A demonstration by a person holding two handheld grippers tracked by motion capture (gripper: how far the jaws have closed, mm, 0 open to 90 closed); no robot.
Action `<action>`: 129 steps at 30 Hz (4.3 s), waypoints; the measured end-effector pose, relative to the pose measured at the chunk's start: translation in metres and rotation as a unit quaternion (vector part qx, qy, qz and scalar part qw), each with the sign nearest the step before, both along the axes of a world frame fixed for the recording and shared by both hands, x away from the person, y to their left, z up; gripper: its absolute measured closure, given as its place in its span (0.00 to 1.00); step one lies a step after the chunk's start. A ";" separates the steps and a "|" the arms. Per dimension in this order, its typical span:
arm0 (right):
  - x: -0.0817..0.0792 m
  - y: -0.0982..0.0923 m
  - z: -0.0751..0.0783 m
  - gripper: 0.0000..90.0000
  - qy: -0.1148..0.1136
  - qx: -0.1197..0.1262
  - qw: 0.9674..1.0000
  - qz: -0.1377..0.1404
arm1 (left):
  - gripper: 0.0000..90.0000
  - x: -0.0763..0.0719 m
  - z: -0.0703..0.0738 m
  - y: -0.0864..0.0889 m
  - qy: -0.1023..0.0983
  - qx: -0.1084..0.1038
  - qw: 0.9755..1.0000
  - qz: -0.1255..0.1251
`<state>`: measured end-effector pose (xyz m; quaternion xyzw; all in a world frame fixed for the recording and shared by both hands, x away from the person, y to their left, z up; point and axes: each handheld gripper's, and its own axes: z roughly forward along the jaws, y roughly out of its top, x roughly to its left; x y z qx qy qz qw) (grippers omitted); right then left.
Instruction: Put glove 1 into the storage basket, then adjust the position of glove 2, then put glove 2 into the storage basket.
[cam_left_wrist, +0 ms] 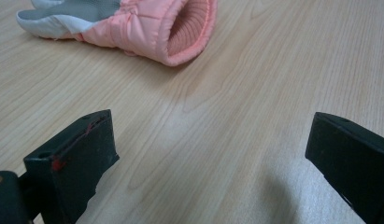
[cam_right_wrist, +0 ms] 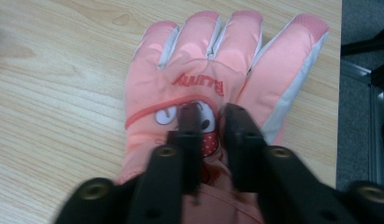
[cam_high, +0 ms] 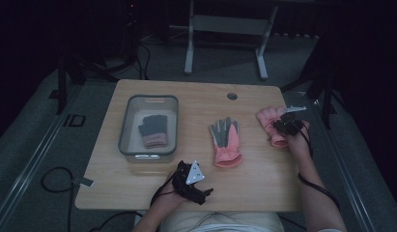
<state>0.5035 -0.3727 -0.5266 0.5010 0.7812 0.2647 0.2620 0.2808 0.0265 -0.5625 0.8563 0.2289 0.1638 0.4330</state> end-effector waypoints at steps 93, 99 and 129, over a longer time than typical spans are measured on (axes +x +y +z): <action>-0.081 0.058 0.001 0.81 0.033 0.015 0.999 0.038 | 0.02 0.000 -0.002 0.000 0.004 0.008 1.000 0.001; -0.082 0.057 0.008 0.94 0.028 0.032 0.999 0.015 | 0.02 -0.001 -0.002 -0.001 0.005 0.007 1.000 0.003; -0.111 0.137 0.138 0.95 -0.072 0.052 0.993 0.071 | 0.02 -0.001 -0.001 -0.001 0.004 0.010 1.000 0.005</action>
